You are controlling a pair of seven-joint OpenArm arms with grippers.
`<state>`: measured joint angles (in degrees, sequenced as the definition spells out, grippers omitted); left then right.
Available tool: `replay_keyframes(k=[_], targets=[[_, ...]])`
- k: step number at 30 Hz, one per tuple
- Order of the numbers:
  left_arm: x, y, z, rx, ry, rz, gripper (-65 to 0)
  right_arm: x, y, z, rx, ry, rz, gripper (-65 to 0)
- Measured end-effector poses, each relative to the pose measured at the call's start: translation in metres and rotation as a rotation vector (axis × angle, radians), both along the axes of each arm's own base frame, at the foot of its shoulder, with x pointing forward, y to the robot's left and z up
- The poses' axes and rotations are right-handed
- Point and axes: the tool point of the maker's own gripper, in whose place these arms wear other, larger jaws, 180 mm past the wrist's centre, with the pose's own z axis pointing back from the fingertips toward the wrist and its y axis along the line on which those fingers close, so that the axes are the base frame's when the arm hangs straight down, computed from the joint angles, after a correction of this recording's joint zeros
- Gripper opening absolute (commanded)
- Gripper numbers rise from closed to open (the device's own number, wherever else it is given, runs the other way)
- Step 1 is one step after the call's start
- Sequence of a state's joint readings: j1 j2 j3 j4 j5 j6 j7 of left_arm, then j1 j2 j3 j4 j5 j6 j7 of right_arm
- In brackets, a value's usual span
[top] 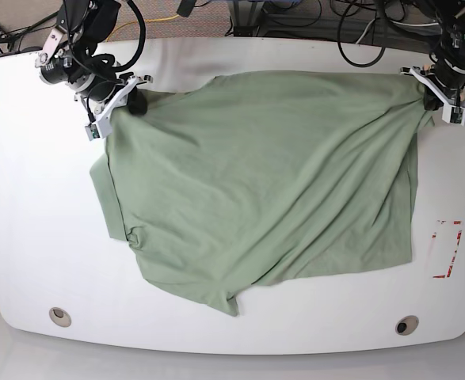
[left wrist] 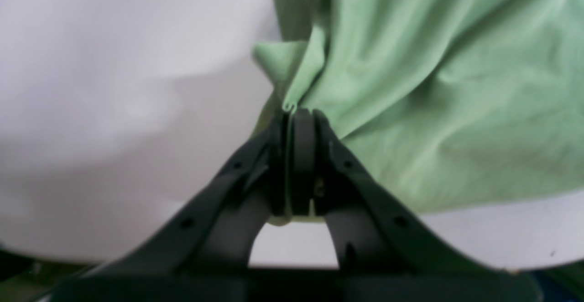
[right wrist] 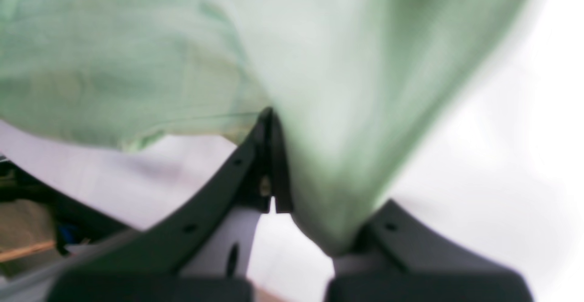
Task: Fold the T-shirt properly
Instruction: 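Grasp the shirt's edge with both grippers and lift it, then fold the held edge over the shirt body with both grippers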
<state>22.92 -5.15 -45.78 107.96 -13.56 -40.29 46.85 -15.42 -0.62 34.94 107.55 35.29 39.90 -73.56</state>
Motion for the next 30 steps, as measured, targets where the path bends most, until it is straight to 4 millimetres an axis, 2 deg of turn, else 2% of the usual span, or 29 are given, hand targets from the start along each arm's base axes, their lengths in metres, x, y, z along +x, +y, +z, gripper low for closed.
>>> replay_keyframes(k=[4,10,13,15,18,22,28,30], targets=[[-0.027,0.02,-0.001,0.042,0.052,0.052,-65.0,-0.021,-0.001,0.001,-0.027,0.026,0.011,-65.0],[-0.06,0.03,-0.01,0.048,0.161,0.101,-65.0,-0.052,-0.006,0.0,-0.068,0.072,0.033,-65.0],[-0.084,0.048,-0.008,0.074,0.221,0.174,-65.0,-0.068,0.0,-0.002,-0.029,0.098,0.039,-65.0],[-0.094,0.056,-0.007,0.093,0.255,0.197,-65.0,-0.074,0.002,0.001,0.001,0.098,0.05,-65.0],[-0.084,0.055,-0.006,0.083,0.231,0.204,-65.0,-0.07,0.003,0.013,0.057,0.053,0.07,-65.0],[-0.049,0.049,0.004,0.044,0.138,0.198,-65.0,-0.051,0.013,0.031,0.141,-0.031,0.083,-65.0],[-0.032,0.053,0.008,0.045,0.159,0.228,-65.0,-0.029,0.017,0.042,0.157,-0.084,0.108,-65.0],[-0.021,0.053,0.013,0.04,0.125,0.227,-65.0,-0.021,0.016,0.046,0.154,-0.103,0.115,-65.0]])
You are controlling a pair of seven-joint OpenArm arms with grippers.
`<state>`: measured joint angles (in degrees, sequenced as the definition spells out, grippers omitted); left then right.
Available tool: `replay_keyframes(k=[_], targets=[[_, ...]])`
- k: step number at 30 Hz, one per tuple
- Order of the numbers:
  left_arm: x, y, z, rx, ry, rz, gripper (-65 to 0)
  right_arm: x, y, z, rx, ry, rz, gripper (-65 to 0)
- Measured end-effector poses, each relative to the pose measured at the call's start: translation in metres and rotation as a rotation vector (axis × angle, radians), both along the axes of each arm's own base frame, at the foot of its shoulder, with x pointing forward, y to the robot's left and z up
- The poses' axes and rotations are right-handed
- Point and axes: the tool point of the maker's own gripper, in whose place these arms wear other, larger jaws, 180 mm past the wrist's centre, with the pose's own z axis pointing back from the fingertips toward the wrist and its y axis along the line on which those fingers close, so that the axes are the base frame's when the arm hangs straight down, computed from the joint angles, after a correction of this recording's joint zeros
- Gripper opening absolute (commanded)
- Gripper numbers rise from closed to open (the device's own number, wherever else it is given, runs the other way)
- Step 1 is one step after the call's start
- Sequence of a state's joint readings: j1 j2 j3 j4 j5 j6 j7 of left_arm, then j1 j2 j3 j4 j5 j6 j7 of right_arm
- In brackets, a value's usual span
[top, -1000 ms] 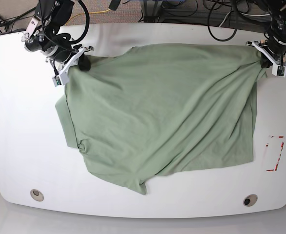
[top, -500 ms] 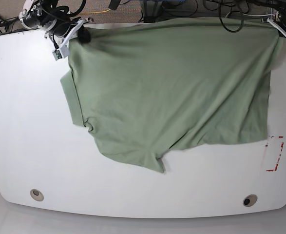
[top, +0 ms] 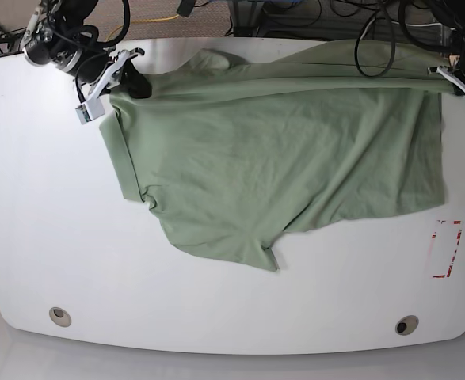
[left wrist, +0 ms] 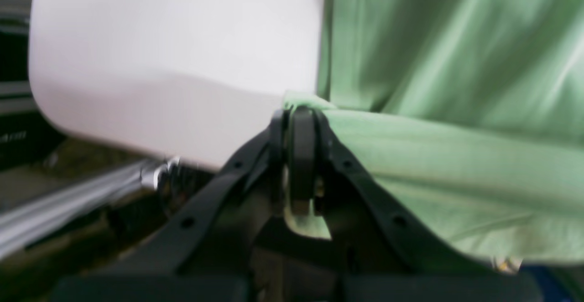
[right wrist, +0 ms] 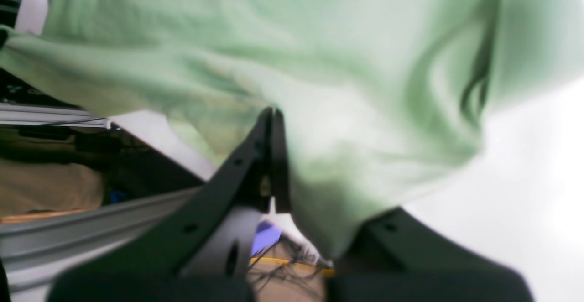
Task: Fold the T-shirt properly
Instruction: 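Fold the held edge over the shirt body with both grippers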
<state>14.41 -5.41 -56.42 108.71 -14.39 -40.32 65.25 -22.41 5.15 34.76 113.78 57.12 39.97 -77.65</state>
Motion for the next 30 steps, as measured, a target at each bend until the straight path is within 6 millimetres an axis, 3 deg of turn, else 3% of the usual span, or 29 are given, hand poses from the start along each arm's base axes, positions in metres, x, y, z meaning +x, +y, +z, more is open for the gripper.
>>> replay_keyframes(k=[4,11,19,23,27,30], targets=[[0.015,0.0,0.003,0.03,-0.002,-0.013,-65.0,0.021,-0.002,0.001,0.03,-0.032,-0.017,-65.0],[0.026,-0.002,0.001,0.051,0.013,-0.032,-65.0,0.051,-0.012,-0.014,0.095,-0.009,-0.05,-65.0],[0.045,0.003,-0.018,-0.011,0.0,-0.023,-65.0,0.077,-0.019,-0.028,0.074,0.027,-0.074,-65.0],[0.053,0.007,-0.021,0.007,0.036,-0.051,-65.0,0.084,-0.019,-0.032,0.09,0.04,-0.08,-65.0],[0.069,0.013,-0.006,0.036,-0.006,-0.074,-65.0,0.083,-0.022,-0.035,0.085,0.052,-0.08,-65.0],[0.079,0.007,-0.001,0.051,-0.01,-0.106,-65.0,0.084,-0.017,-0.034,0.072,0.049,-0.052,-65.0]])
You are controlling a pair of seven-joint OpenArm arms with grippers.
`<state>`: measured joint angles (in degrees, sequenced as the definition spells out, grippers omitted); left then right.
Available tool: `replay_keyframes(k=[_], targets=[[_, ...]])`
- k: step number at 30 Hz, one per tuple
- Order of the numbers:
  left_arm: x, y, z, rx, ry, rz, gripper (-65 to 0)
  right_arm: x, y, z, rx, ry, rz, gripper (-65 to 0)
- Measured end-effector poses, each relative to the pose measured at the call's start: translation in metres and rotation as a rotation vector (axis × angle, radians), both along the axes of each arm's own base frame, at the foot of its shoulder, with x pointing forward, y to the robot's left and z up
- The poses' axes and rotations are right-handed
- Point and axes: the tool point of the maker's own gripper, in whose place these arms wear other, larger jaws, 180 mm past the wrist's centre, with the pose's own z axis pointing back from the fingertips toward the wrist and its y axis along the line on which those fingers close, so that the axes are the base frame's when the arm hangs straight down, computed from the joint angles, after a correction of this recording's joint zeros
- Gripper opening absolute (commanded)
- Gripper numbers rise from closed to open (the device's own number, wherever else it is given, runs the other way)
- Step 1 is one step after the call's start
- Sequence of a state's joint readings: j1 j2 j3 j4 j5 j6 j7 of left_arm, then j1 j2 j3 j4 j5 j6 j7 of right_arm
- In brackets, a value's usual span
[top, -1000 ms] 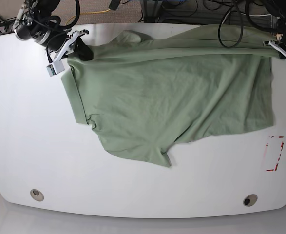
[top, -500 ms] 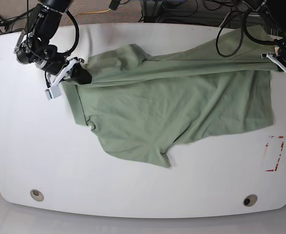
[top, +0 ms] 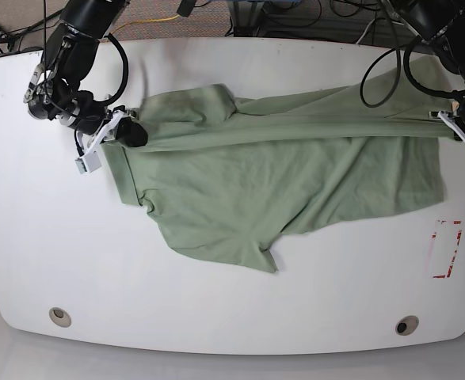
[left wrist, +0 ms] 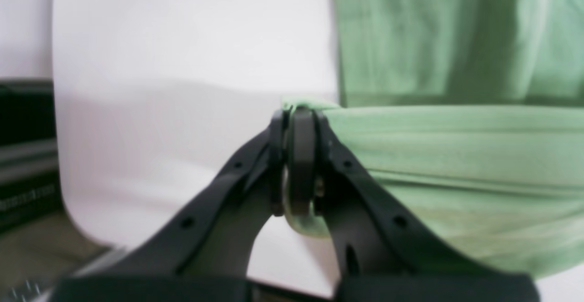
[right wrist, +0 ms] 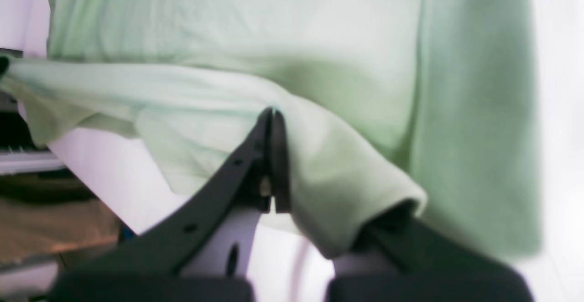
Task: Fold the T-shirt properly
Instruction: 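Fold the held edge over the shirt body with both grippers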
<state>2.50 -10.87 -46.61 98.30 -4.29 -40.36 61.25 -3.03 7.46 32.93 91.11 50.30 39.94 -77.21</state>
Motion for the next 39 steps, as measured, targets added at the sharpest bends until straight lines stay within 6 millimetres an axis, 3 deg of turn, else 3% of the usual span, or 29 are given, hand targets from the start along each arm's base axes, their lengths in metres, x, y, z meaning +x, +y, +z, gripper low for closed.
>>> replay_keyframes(k=[4,7,10,14,17,22,27,34,39], targets=[[0.007,-0.005,0.02,0.042,-0.051,-0.019,-65.0,0.004,0.005,0.015,-0.011,-0.053,0.018,-65.0],[0.009,-0.005,0.032,0.072,-0.071,-0.025,-65.0,0.003,0.002,0.014,-0.026,-0.049,0.015,-65.0],[0.014,-0.012,0.032,0.065,-0.081,-0.036,-65.0,0.007,0.002,0.016,-0.028,-0.054,0.018,-65.0],[0.024,-0.014,0.041,0.071,-0.108,-0.035,-65.0,0.022,0.006,0.027,-0.027,-0.098,0.024,-65.0],[0.037,-0.013,0.061,0.094,-0.168,-0.04,-65.0,0.024,0.007,0.029,-0.021,-0.106,0.023,-65.0],[0.055,-0.021,0.071,0.086,-0.173,-0.058,-65.0,0.031,0.009,0.033,-0.033,-0.116,0.04,-65.0],[0.06,-0.012,0.085,0.09,-0.143,-0.007,-65.0,0.04,0.01,0.041,-0.032,-0.146,0.04,-65.0],[0.046,-0.012,0.07,0.083,-0.071,0.003,-65.0,0.035,0.01,0.036,-0.029,-0.127,0.041,-65.0],[0.027,-0.012,0.05,0.081,-0.003,0.003,-65.0,0.026,0.009,0.014,0.012,-0.06,0.018,-65.0]])
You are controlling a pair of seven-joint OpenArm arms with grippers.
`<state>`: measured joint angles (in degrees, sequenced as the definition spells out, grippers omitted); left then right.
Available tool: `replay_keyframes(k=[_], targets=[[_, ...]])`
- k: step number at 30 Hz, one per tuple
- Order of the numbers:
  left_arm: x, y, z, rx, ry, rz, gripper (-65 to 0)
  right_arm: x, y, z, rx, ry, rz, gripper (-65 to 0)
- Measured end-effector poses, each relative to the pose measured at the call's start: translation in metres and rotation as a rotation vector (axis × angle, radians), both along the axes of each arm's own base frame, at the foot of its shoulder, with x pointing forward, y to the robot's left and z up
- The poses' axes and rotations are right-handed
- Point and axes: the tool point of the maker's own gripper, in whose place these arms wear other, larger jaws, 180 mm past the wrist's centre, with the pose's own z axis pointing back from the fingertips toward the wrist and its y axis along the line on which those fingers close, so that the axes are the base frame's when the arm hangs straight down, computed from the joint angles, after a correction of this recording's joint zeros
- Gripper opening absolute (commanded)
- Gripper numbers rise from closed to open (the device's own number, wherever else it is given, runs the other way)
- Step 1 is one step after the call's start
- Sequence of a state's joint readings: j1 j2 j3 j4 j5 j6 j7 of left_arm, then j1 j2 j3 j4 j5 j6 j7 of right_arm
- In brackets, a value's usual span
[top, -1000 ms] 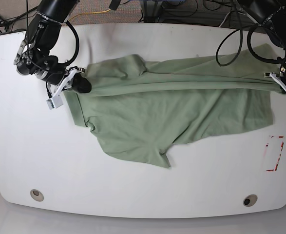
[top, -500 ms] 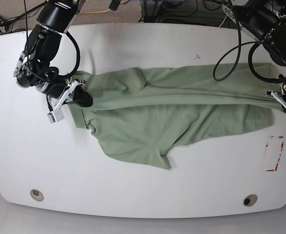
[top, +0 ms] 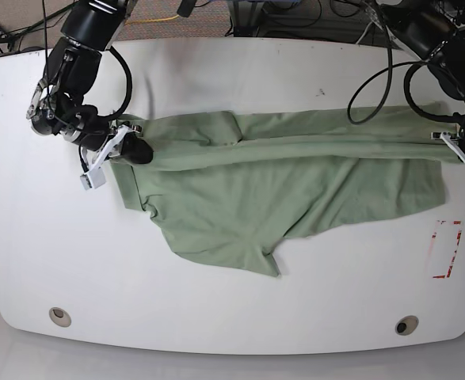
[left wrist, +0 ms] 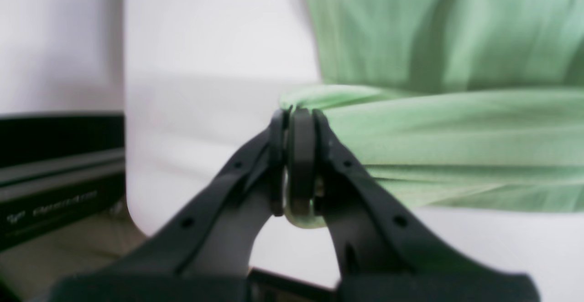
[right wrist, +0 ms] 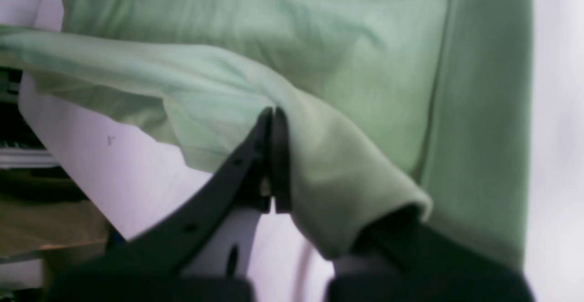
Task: Fold the T-shirt properly
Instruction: 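Fold the held edge over the shirt body with both grippers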
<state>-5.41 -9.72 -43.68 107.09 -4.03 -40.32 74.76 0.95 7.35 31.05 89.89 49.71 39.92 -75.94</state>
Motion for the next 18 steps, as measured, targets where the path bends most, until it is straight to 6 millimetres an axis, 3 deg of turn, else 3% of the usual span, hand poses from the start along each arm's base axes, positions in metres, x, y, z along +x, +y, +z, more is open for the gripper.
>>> replay_keyframes(k=[4,9,12,14,18], targets=[[-0.001,-0.006,-0.015,-0.025,-0.032,-0.039,-65.0,0.0,-0.005,-0.007,0.021,0.012,-0.019,-65.0],[-0.011,-0.008,-0.06,-0.118,0.02,-0.039,-65.0,-0.002,-0.016,-0.019,0.026,0.049,-0.038,-65.0],[-0.007,-0.007,-0.074,-0.162,0.005,-0.046,-65.0,-0.001,-0.021,-0.025,0.022,0.06,-0.035,-62.9],[-0.006,-0.003,-0.08,-0.181,0.008,-0.043,-62.8,-0.001,-0.025,-0.028,0.018,0.075,-0.031,-53.3],[0.004,0.0,-0.085,-0.203,0.009,-0.031,-44.2,0.003,-0.033,-0.027,0.002,0.074,-0.035,-27.6]])
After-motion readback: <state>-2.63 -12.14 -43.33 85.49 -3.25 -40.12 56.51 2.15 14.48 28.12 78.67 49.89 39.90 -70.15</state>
